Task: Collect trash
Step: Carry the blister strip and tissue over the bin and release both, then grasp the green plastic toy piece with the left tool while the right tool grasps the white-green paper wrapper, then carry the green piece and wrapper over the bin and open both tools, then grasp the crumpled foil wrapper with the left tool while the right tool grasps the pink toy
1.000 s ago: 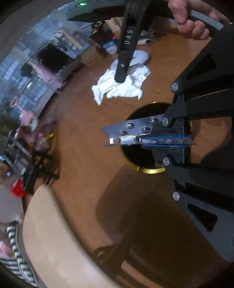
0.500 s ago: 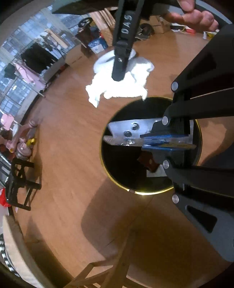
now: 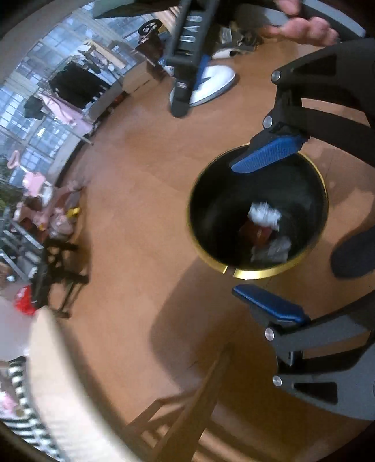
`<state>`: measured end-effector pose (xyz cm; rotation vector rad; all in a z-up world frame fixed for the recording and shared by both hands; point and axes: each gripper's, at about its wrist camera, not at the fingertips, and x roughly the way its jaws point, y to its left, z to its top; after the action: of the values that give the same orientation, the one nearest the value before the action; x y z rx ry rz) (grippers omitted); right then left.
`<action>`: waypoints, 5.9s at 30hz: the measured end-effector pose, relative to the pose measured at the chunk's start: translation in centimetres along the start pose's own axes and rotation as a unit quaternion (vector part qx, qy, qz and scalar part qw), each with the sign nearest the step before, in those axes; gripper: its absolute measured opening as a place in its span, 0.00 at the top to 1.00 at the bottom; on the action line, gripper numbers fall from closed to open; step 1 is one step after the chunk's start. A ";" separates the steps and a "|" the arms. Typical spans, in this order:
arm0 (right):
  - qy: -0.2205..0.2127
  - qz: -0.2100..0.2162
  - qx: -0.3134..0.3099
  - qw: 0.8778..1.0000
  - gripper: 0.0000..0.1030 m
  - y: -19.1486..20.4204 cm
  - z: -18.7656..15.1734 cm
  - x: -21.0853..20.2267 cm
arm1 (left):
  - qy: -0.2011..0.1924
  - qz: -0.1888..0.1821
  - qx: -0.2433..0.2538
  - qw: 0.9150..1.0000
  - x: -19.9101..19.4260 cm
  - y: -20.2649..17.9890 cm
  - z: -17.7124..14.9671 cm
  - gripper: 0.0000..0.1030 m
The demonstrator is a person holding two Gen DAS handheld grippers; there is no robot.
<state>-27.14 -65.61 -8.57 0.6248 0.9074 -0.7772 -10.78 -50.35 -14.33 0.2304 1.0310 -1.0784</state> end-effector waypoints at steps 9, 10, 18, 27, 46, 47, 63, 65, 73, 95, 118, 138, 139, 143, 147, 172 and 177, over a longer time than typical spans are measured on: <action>-0.126 0.164 -0.114 0.972 0.26 18.1 0.2 -9.4 | -0.140 0.148 -0.071 0.976 -20.2 13.0 0.3 0.12; -0.123 0.179 -0.130 0.967 0.26 20.2 0.0 -9.7 | -0.150 0.165 -0.084 0.971 -22.5 15.0 -0.3 0.12; -0.058 0.271 -0.255 0.927 0.26 39.7 -6.4 -9.5 | -0.177 0.273 -0.184 0.928 -36.0 27.4 -6.6 0.12; -0.034 0.271 -0.308 0.911 0.26 50.1 -11.4 -7.8 | -0.197 0.324 -0.253 0.890 -44.8 36.6 -12.5 0.12; 0.009 0.252 -0.368 0.895 0.23 52.8 -11.3 -2.2 | -0.144 0.339 -0.265 0.891 -44.0 49.7 -17.7 0.10; 0.011 0.255 -0.373 0.892 0.23 53.0 -11.3 -1.9 | -0.146 0.332 -0.265 0.893 -43.6 49.9 -17.5 0.10; -0.012 0.229 -0.450 0.863 0.19 58.1 -13.7 0.8 | -0.095 0.329 -0.203 0.917 -36.2 49.5 -11.5 0.15; -0.007 0.232 -0.456 0.859 0.37 58.5 -13.9 1.2 | -0.093 0.323 -0.209 0.918 -35.9 49.7 -11.2 0.36; 0.005 0.268 -0.410 0.872 0.78 57.7 -11.8 0.3 | -0.089 0.332 -0.207 0.916 -36.2 48.5 -10.7 0.47; -0.034 0.266 -0.373 0.888 0.78 50.7 -11.1 -6.3 | -0.157 0.341 -0.260 0.890 -44.6 40.2 -11.0 0.47; -0.051 0.121 -0.184 0.974 0.78 17.0 -2.4 -8.5 | -0.100 0.148 -0.029 0.984 -22.6 14.1 0.4 0.47; 0.107 0.019 -0.008 0.994 0.78 -2.4 -2.6 -0.3 | 0.055 -0.017 0.075 0.996 0.9 -3.1 -0.9 0.47; 0.109 0.018 -0.009 0.994 0.78 -2.4 -2.6 -0.1 | 0.058 -0.017 0.073 0.995 1.3 -2.9 -0.8 0.47; 0.119 0.018 -0.003 0.993 0.78 -2.2 -2.0 0.7 | 0.065 -0.020 0.073 0.995 2.4 -2.6 -0.5 0.47; 0.130 0.002 0.005 0.992 0.74 -2.3 -1.8 1.7 | 0.069 -0.027 0.063 0.995 3.1 -2.6 -0.3 0.42; -0.069 0.185 -0.181 0.963 0.17 27.1 -1.7 -8.4 | -0.106 0.206 -0.085 0.969 -24.3 20.2 -0.5 0.11; -0.046 0.243 -0.235 0.940 0.16 36.1 -5.2 -8.5 | -0.130 0.260 -0.138 0.947 -32.5 27.2 -3.7 0.10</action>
<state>-3.71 -38.25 1.65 0.3581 0.7696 -0.1294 6.41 -14.55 0.85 0.1172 0.8055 -0.4637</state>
